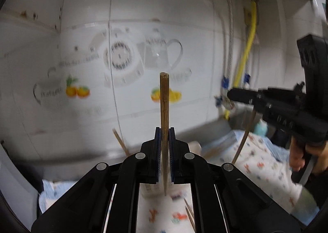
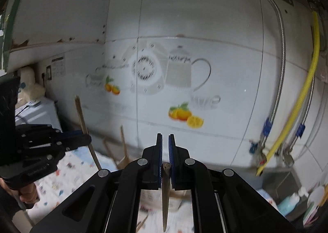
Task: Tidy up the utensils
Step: 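Lift both held chopsticks up toward the beige holder, then lower both chopsticks into the beige holder and open both tools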
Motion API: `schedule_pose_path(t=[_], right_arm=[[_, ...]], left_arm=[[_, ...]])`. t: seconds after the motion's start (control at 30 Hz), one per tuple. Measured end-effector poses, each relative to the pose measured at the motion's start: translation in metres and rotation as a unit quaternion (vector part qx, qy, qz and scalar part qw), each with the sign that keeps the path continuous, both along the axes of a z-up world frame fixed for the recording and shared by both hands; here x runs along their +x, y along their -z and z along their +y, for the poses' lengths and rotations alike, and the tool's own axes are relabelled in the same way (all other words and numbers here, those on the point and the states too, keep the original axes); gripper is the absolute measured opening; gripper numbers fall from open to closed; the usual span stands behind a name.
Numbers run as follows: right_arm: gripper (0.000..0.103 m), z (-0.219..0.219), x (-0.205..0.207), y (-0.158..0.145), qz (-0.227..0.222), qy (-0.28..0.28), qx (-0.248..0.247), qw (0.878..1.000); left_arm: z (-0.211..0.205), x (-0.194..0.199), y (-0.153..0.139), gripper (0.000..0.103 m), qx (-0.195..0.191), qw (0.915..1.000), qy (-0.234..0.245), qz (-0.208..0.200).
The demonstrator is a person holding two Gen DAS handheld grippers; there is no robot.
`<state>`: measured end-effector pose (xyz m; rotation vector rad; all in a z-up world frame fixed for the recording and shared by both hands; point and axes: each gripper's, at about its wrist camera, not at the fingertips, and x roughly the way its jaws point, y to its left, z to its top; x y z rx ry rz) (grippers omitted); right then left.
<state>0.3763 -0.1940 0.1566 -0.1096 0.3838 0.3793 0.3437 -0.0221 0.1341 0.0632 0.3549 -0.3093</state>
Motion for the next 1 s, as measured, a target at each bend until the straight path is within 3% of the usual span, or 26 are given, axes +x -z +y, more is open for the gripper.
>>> schedule_pose_path(t=[0.2, 0.4, 0.73, 1.0], right_arm=[[0.006, -0.002, 0.038, -0.013, -0.023, 0.018, 0.031, 0.999], [0.006, -0.001, 0.065, -0.006, -0.040, 0.034, 0.056, 0.997], [0.006, 0.001, 0.088, 0.046, 0.000, 0.033, 0.064, 0.997], [0.008, -0.006, 0.085, 0.061, 0.020, 0.038, 0.055, 0.998]], left_arm=[[0.000, 0.036, -0.017, 0.006, -0.012, 0.9996, -0.016, -0.021], [0.002, 0.068, -0.004, 0.006, -0.023, 0.9992, -0.029, -0.014], [0.005, 0.093, 0.041, 0.007, -0.012, 0.9985, -0.036, 0.040], [0.008, 0.089, 0.044, 0.008, -0.014, 0.9981, -0.038, 0.046]])
